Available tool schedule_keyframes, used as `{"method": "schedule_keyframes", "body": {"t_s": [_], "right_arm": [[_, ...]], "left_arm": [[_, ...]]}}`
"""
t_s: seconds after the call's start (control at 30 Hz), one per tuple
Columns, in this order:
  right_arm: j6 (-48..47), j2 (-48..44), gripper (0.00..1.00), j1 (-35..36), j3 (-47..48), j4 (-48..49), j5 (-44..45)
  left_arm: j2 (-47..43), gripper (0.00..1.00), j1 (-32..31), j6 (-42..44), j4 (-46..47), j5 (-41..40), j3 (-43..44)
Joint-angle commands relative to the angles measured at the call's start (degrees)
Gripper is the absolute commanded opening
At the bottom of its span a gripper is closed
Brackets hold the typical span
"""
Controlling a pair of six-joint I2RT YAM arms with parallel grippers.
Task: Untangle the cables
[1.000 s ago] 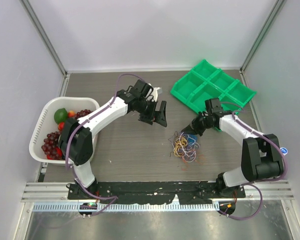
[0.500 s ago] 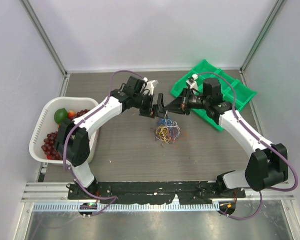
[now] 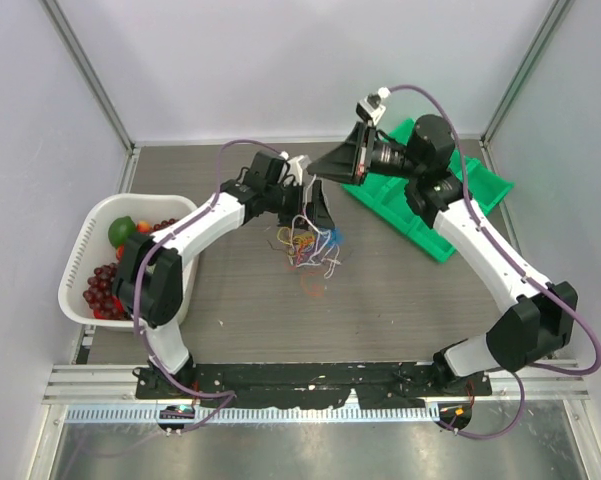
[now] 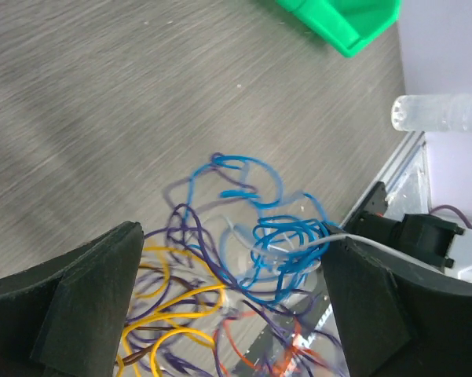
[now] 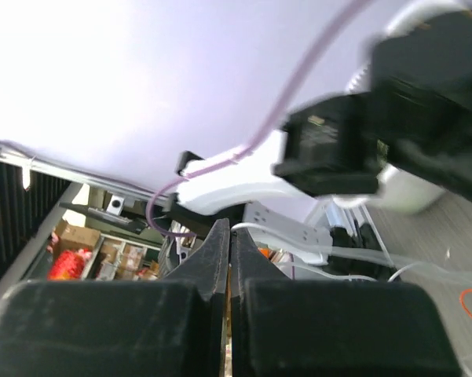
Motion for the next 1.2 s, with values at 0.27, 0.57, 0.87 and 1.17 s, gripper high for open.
{"method": "schedule_keyframes", "body": {"t_s": [0.27,0.57,0.87,1.17], "right_arm": [[-0.54,9.72,0.01,0.79,40.20,7.36,7.65],[-13.28,12.04,0.01,0.18,55.47,-9.07,15.74],[-21.21,9.47,0.01,-2.02,61.50,-15.51,21.82],[-17.96,9.48,0.01,-2.11,59.61,-9.09,24.28]], "left_arm": [[6.46,0.85,0.61,5.30,-1.35,-10.18,-7.95],[3.57,0.80,4.13,6.62,-3.47,-16.25,-12.26],[2.68,0.80,4.48,7.67,-2.95,-17.84,-15.15],[-5.82,0.89,5.01,9.25,-3.22,-12.67,-12.18]]}}
